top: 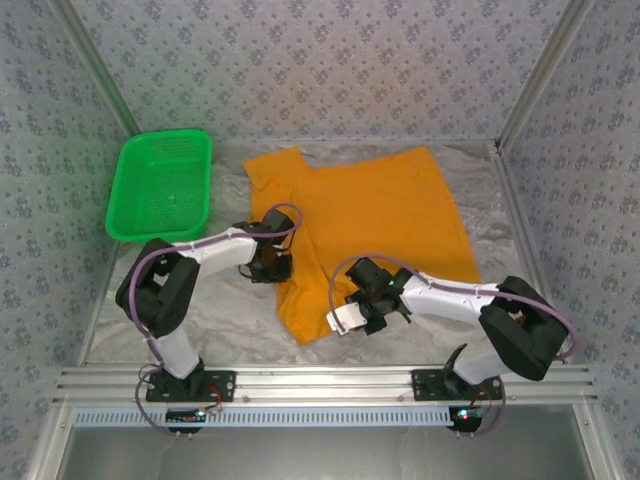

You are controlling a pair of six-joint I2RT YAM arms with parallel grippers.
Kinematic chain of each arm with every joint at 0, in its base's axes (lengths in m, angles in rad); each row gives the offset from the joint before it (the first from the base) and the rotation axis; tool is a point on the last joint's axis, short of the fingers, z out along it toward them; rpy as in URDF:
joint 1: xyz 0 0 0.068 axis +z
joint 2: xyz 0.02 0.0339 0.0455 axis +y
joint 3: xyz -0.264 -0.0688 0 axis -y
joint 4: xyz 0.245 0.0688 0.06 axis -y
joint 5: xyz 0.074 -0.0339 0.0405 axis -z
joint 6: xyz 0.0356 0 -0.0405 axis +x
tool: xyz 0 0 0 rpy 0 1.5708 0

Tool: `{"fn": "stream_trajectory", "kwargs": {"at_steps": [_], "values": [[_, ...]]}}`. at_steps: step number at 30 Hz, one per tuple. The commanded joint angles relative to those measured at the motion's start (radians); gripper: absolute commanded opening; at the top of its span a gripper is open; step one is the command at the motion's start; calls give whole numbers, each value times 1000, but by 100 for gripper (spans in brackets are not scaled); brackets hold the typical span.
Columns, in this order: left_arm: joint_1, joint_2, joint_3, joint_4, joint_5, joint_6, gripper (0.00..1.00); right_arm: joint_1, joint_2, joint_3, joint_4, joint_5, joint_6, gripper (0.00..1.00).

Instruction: Fold the inside-out t-shirt

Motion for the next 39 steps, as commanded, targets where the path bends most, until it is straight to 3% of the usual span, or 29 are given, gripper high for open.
{"fn": "stream_trajectory", "kwargs": {"at_steps": [1, 3, 5, 7, 8, 12, 13, 18, 22, 24, 26, 30, 33, 39], "values": [[60, 22, 13, -20, -2, 51, 0, -147, -53, 105, -178, -352, 40, 0], [113, 23, 21, -30, 47, 67, 0, -272, -2, 197, -250, -604, 138, 0], [155, 22, 12, -13, 89, 75, 7, -313, 83, 278, -263, -611, 196, 0], [171, 20, 12, -11, 83, 93, 22, -300, 155, 331, -205, -454, 286, 18], [173, 20, 14, -11, 75, 105, 28, -291, 174, 332, -120, -343, 357, 21], [171, -17, 10, -7, 65, 116, 35, -282, 169, 245, 289, 71, 662, 36], [166, -39, 3, -2, 65, 116, 36, -284, 157, 241, 311, 101, 677, 36], [51, -200, -36, -65, 57, 119, 40, -245, -14, 116, 363, 239, 505, 38], [-84, -296, -93, -95, 39, 48, 41, -205, -133, 74, 185, 140, 248, 38], [-150, -324, -139, -53, 56, 0, 42, -139, -181, 58, 50, 48, 70, 39], [-208, -339, -182, 4, 59, -36, 44, -85, -188, 39, 13, 40, -14, 42], [-293, -325, -232, 103, 53, -78, 44, -52, -124, 30, 58, 82, -35, 42], [-337, -291, -234, 143, 20, -75, 51, -49, -76, 19, 154, 139, -28, 42], [-356, -188, -201, 191, -47, -86, 54, -65, -18, 20, 251, 206, 9, 42]]}}
